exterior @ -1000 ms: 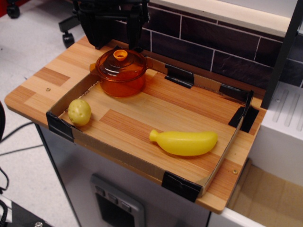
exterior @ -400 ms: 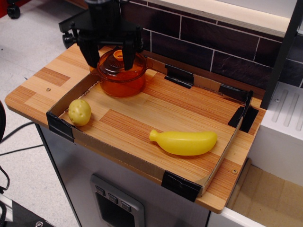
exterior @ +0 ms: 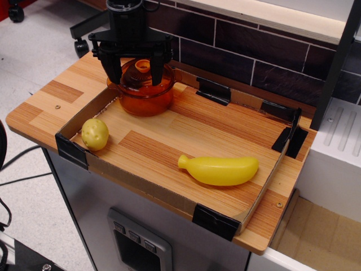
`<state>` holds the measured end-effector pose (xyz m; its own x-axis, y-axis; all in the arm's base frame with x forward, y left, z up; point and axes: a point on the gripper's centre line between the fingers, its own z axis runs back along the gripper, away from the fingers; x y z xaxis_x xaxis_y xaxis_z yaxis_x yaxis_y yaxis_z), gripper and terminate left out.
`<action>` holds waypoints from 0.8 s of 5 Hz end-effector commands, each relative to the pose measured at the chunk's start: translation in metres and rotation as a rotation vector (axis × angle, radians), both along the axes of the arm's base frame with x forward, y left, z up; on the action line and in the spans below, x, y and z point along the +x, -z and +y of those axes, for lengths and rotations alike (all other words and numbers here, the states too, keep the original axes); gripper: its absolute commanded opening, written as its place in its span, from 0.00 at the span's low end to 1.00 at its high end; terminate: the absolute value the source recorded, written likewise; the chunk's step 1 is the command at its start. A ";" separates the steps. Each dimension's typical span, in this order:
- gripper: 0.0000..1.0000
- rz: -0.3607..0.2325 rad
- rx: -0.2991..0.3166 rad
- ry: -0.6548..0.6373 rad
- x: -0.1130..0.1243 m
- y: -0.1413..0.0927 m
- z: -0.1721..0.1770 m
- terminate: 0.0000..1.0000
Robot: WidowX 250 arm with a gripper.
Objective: Take lid off pot
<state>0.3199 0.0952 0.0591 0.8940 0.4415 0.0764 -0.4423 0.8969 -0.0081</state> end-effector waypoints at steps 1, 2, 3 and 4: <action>1.00 -0.054 0.024 -0.018 0.016 -0.015 0.000 0.00; 1.00 -0.052 0.024 -0.028 0.019 -0.016 0.000 0.00; 1.00 -0.050 0.028 -0.033 0.022 -0.016 -0.001 0.00; 1.00 -0.043 0.049 -0.039 0.026 -0.009 0.000 0.00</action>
<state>0.3390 0.0940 0.0558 0.8781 0.4700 0.0897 -0.4739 0.8801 0.0276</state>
